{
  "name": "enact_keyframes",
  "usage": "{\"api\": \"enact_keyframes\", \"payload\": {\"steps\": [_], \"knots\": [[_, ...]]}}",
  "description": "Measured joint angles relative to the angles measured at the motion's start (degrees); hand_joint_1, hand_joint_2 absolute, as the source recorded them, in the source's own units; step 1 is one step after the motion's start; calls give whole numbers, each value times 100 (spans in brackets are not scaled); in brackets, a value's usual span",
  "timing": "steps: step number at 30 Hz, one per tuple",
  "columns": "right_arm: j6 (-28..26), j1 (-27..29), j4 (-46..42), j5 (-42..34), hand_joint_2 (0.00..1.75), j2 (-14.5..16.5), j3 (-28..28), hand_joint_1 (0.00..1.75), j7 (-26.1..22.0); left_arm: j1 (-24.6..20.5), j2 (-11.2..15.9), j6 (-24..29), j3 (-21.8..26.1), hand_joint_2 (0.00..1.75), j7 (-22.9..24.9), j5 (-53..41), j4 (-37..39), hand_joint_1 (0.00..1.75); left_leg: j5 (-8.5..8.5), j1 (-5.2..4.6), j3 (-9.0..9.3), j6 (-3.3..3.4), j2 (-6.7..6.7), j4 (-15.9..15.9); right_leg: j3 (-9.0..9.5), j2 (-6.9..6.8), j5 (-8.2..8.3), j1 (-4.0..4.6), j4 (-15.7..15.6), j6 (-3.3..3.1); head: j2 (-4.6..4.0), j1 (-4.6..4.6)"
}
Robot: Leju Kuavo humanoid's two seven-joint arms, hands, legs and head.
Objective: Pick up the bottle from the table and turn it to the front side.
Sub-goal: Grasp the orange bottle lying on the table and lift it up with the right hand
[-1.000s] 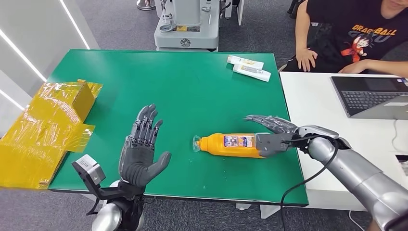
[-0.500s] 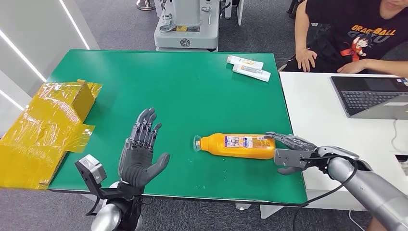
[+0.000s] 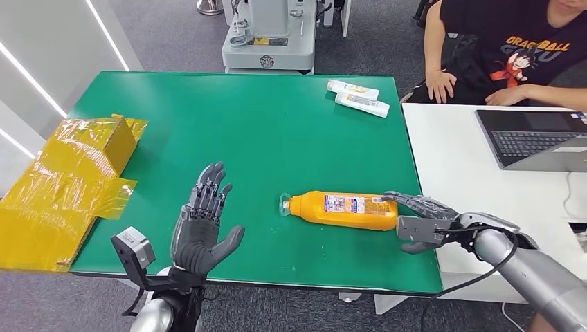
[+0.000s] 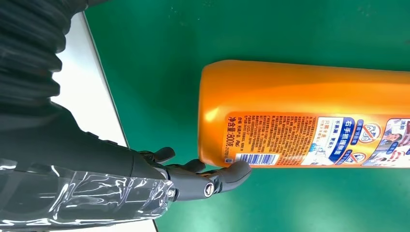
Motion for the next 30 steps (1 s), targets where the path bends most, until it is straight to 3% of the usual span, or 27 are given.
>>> {"api": "enact_keyframes", "payload": {"steps": [9, 19, 30], "knots": [[47, -366, 79, 226, 175, 108, 7, 0, -55, 100, 43, 57, 62, 175, -7, -66, 0, 0, 2, 0, -6, 0, 3, -1, -2, 1, 1, 0, 5, -1, 0, 0], [345, -1755, 676, 321, 175, 847, 190, 0, 16, 95, 27, 4, 66, 175, -2, -114, 0, 0, 11, 2, -1, 1, 1, 0, -3, -1, 4, 1, 8, -3, 0, -1], [330, -1889, 1104, 241, 175, 1380, 409, 0, 13, 5, -28, -104, 66, 175, 80, -182, 0, 0, 10, 0, -4, 2, 0, 0, -4, -1, 3, 0, 6, -2, 0, 0]]}}
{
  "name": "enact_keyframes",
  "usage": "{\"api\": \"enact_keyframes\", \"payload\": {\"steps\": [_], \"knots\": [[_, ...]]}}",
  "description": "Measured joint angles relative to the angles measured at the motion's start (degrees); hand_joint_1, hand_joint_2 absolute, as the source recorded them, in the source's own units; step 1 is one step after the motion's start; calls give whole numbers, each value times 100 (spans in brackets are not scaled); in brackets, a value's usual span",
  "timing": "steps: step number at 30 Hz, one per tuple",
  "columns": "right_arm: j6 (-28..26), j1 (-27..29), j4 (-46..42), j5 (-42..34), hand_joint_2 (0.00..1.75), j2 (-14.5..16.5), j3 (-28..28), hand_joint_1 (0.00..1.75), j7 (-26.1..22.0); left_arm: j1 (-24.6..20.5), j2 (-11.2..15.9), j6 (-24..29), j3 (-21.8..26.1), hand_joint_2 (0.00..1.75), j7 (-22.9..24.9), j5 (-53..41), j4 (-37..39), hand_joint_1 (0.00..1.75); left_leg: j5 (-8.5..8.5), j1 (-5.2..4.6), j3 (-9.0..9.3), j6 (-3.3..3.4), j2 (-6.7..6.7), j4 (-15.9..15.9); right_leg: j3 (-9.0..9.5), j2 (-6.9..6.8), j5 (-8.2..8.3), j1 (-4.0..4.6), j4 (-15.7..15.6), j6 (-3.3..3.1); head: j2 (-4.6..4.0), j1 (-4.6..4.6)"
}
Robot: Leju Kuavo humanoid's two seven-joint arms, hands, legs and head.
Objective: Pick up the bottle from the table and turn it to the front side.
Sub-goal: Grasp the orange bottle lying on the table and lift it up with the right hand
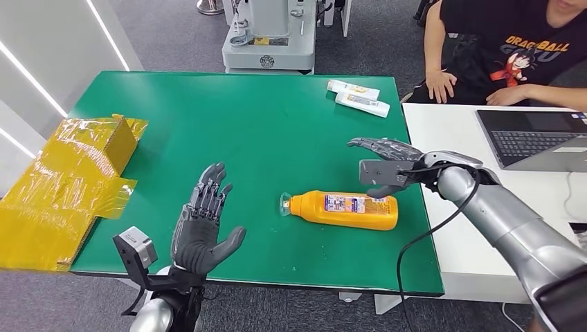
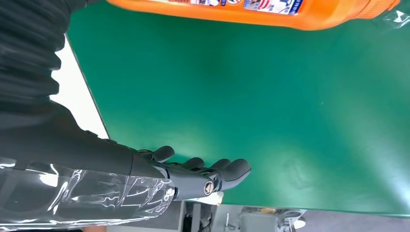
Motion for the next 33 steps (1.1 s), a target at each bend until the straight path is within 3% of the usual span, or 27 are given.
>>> {"api": "enact_keyframes", "payload": {"steps": [17, 33], "knots": [[632, -137, 1415, -176, 175, 504, 532, 0, 58, -241, -31, 6, 10, 175, 66, -11, 0, 0, 0, 0, 1, 0, -1, 1, 0, -1, 0, 0, 0, 0, 0, 0], [69, 293, 1998, -272, 175, 309, 678, 0, -209, -641, -157, -100, 37, 175, 97, 30, 239, 0, 0, 0, 2, 0, -1, 3, 0, 0, 1, 0, -3, 0, 0, -1]]}}
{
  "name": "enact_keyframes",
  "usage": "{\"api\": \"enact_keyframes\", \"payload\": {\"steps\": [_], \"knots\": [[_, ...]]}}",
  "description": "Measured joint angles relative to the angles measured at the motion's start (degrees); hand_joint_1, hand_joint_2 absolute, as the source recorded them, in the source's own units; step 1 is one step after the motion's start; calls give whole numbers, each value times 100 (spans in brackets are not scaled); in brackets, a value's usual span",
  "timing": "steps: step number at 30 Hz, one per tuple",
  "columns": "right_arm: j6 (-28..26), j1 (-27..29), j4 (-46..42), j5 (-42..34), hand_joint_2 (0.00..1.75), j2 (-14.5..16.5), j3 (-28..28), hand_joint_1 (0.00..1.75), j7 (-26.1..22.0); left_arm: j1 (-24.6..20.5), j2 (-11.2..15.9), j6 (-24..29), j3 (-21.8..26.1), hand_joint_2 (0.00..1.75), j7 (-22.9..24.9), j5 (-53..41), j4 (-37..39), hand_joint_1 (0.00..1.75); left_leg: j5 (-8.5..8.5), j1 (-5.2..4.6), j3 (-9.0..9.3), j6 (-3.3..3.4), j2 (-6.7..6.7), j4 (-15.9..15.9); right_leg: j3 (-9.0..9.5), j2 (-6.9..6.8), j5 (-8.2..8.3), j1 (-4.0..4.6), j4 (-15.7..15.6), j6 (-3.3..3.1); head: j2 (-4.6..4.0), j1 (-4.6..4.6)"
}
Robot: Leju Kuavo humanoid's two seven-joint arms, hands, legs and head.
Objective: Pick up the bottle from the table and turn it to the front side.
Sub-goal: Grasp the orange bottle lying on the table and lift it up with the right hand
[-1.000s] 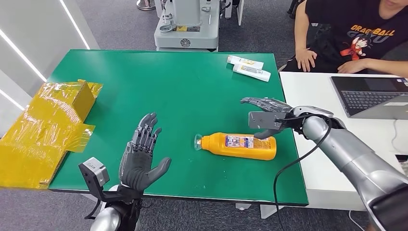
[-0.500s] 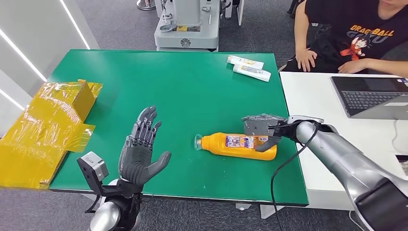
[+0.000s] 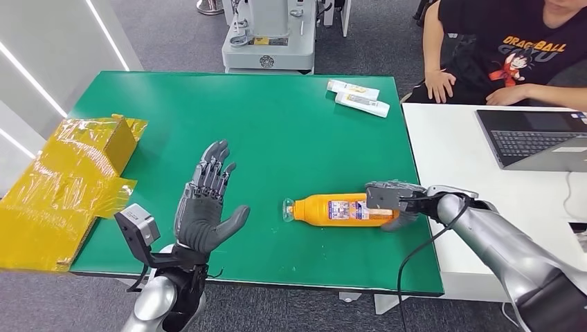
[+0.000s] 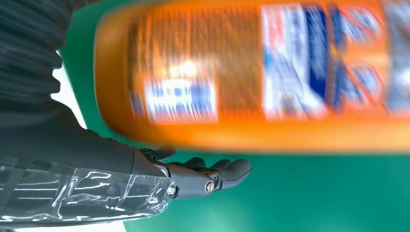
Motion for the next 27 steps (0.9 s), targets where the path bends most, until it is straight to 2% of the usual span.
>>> {"api": "enact_keyframes", "payload": {"steps": [8, 11, 12, 13, 15, 16, 17, 19, 20, 23, 25, 27], "knots": [[-284, 317, 13, 13, 175, -118, -111, 0, -118, -85, -62, -38, -1, 175, -23, 26, 131, 0, 0, 0, 3, 0, 1, 0, 1, 1, 0, 0, 0, 0, 0, -1], [-343, 386, -13, 33, 175, -154, -173, 62, -145, -87, -67, -39, -2, 175, -38, 37, 178, 0, 0, 0, 3, 0, 2, 0, 1, 2, 0, 0, 0, 0, 0, -1], [-349, 400, -19, 36, 175, -163, -184, 72, -149, -88, -68, -39, -2, 175, -42, 38, 190, 0, 0, 0, 3, 0, 3, 0, 1, 2, 0, 0, 0, 0, 0, -1], [-359, 411, -25, 39, 175, -174, -193, 74, -153, -89, -69, -41, -3, 175, -44, 39, 202, 0, 0, 0, 3, 0, 3, 0, 1, 3, 1, 0, 0, 1, 0, -1], [-385, 427, -37, 42, 175, -204, -221, 98, -167, -89, -72, -46, -7, 175, -46, 40, 223, 0, 0, 0, 3, 0, 2, 1, 2, 1, 1, 0, -1, 1, 0, -1], [-399, 436, -46, 47, 175, -226, -242, 120, -176, -89, -75, -50, -10, 175, -46, 41, 235, 0, 0, -1, 3, 0, 1, 2, 2, 0, 1, -1, -1, 1, 0, -1], [-410, 447, -61, 53, 175, -254, -266, 131, -189, -90, -78, -54, -13, 175, -46, 42, 249, 0, 0, -1, 2, 0, 0, 3, 3, -1, 1, -1, -1, 2, 0, 0], [-423, 467, -97, 69, 175, -312, -316, 130, -207, -93, -93, -58, -17, 175, -48, 43, 278, 0, 0, -1, 2, 1, 1, 3, 3, 0, 2, -1, -1, 3, 0, 0], [-425, 475, -115, 74, 175, -338, -338, 120, -212, -96, -102, -60, -19, 175, -48, 44, 291, 0, -1, -1, 2, 1, 2, 4, 3, 1, 2, -1, -2, 4, 0, 0], [-435, 496, -153, 90, 175, -392, -385, 106, -215, -105, -121, -69, -24, 175, -49, 49, 318, 0, -1, -1, 2, 2, 2, 5, 3, 2, 3, -1, -3, 5, 0, -1], [-445, 509, -167, 101, 175, -411, -414, 104, -215, -110, -125, -72, -27, 175, -50, 49, 332, 0, -1, -1, 2, 2, 2, 5, 3, 2, 3, -1, -3, 5, 0, 0], [-453, 518, -173, 107, 175, -421, -441, 91, -214, -112, -127, -74, -30, 175, -50, 49, 339, 0, -1, -1, 2, 2, 2, 5, 3, 2, 3, -1, -3, 5, 0, 0]]}}
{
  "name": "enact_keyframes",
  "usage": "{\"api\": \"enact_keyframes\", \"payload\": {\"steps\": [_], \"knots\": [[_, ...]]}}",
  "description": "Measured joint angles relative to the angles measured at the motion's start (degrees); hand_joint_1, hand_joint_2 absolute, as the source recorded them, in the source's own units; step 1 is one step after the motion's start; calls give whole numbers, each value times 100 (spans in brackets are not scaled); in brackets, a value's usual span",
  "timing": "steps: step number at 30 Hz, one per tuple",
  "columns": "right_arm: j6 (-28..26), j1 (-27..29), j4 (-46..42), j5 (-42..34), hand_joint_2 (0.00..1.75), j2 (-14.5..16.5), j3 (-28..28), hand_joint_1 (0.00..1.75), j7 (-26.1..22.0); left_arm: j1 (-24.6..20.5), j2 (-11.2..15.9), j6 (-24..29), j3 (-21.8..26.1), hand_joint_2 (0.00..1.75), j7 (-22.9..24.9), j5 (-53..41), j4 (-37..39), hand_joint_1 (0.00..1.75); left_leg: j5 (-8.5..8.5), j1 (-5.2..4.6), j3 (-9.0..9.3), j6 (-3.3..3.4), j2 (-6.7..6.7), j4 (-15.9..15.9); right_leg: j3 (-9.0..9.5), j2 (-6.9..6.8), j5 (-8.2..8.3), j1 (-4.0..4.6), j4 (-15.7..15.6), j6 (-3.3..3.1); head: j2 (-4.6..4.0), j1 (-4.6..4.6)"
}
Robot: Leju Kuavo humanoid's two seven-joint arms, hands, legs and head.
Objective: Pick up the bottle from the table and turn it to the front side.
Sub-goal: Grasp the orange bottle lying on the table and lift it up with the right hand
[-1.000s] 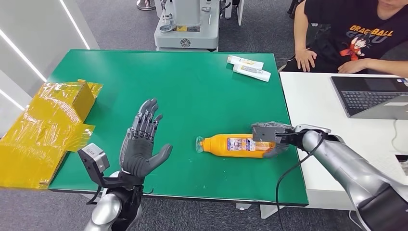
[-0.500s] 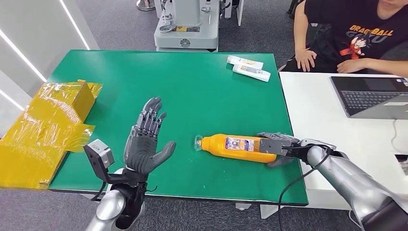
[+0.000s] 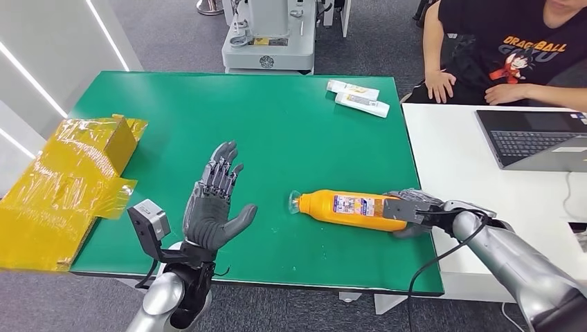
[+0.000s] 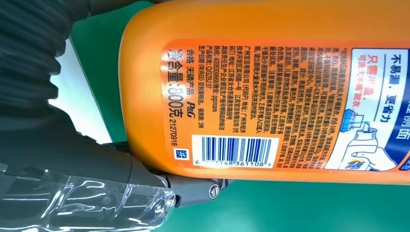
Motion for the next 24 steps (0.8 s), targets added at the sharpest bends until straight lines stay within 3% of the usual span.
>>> {"api": "enact_keyframes", "payload": {"steps": [3, 5, 9, 24], "knots": [[-4, 8, -19, 11, 175, -18, -18, 54, 4, -1, -13, -3, -4, 175, 0, 1, 7, 0, 0, 0, 0, 0, 0, 0, 0, 1, 0, 0, 0, 0, 0, -1], [-5, 10, -30, 22, 175, -27, -22, 49, 9, -1, -25, -9, -7, 175, 0, 4, 15, 0, 0, 0, 0, 0, 0, 0, 0, 1, 0, 0, 0, 0, 0, 0], [-13, 16, -43, 38, 175, -37, -35, 0, 13, -6, -31, -14, -19, 175, 0, 11, 33, 0, 0, 0, 0, 0, 1, 0, 0, 1, 0, 0, 0, 0, 0, -1], [-71, -82, -77, 465, 175, -37, -148, 0, 91, -50, -53, -38, -34, 175, -29, 80, 117, 0, 0, 0, -1, 0, 1, 0, 0, 1, 1, 0, 2, 1, 0, -1]]}}
